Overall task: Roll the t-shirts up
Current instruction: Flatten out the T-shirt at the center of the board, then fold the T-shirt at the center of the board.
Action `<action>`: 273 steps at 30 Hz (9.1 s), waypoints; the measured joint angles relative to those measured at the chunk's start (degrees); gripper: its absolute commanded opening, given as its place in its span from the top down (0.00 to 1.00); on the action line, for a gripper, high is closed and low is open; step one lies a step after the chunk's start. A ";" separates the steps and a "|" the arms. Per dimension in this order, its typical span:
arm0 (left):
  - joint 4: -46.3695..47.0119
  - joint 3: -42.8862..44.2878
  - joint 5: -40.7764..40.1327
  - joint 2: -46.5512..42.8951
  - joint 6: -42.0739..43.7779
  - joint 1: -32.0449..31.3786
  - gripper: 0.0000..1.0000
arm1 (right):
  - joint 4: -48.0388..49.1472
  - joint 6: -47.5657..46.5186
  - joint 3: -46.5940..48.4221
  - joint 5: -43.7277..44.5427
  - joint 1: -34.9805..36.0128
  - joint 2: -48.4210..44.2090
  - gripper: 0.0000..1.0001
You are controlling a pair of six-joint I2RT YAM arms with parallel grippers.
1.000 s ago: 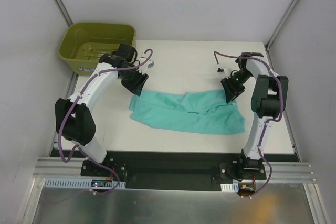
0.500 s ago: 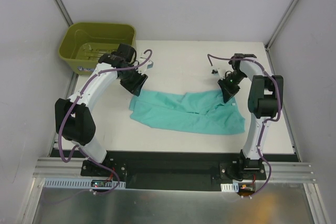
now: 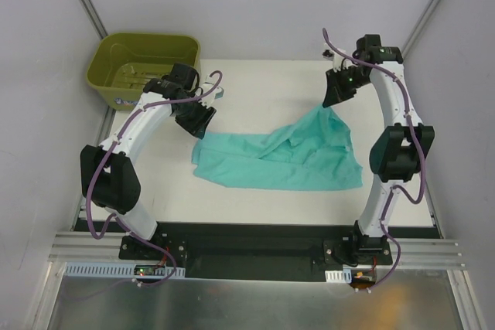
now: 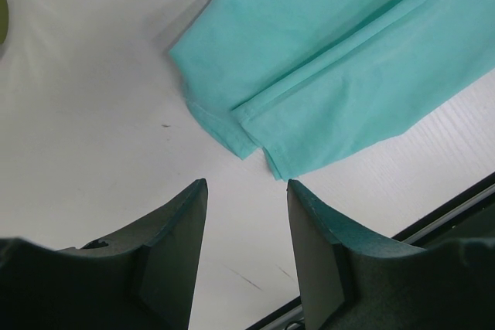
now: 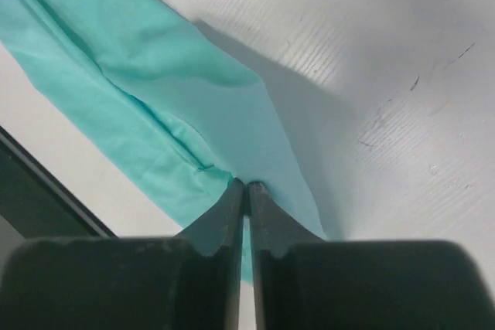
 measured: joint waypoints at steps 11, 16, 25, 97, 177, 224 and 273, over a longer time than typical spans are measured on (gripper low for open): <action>0.04 0.00 -0.31 0.00 -0.04 0.00 0.53 | 6.73 1.66 2.43 6.38 -2.84 8.94 0.49; 0.07 0.00 -0.37 -0.33 -0.07 0.00 0.52 | 7.56 -1.75 -11.02 6.36 -6.01 0.00 0.53; 0.07 -2.54 -0.46 -2.32 0.02 0.00 0.52 | 5.57 -2.23 -12.59 5.07 -3.93 6.78 0.57; 3.69 -7.37 -6.69 10.75 -0.50 0.37 0.71 | 0.39 10.62 -9.11 -1.77 -4.42 -7.08 0.99; -6.84 39.30 -8.00 -31.85 -4.00 1.86 1.00 | -5.16 20.94 19.91 17.66 -18.23 -66.34 1.00; 21.09 52.78 -5.40 47.19 1.95 1.25 1.00 | 39.23 17.20 19.61 24.87 -10.51 27.21 0.99; 12.39 17.75 3.48 25.62 7.69 4.87 1.00 | 18.05 24.63 -38.71 15.69 -10.01 -18.75 0.99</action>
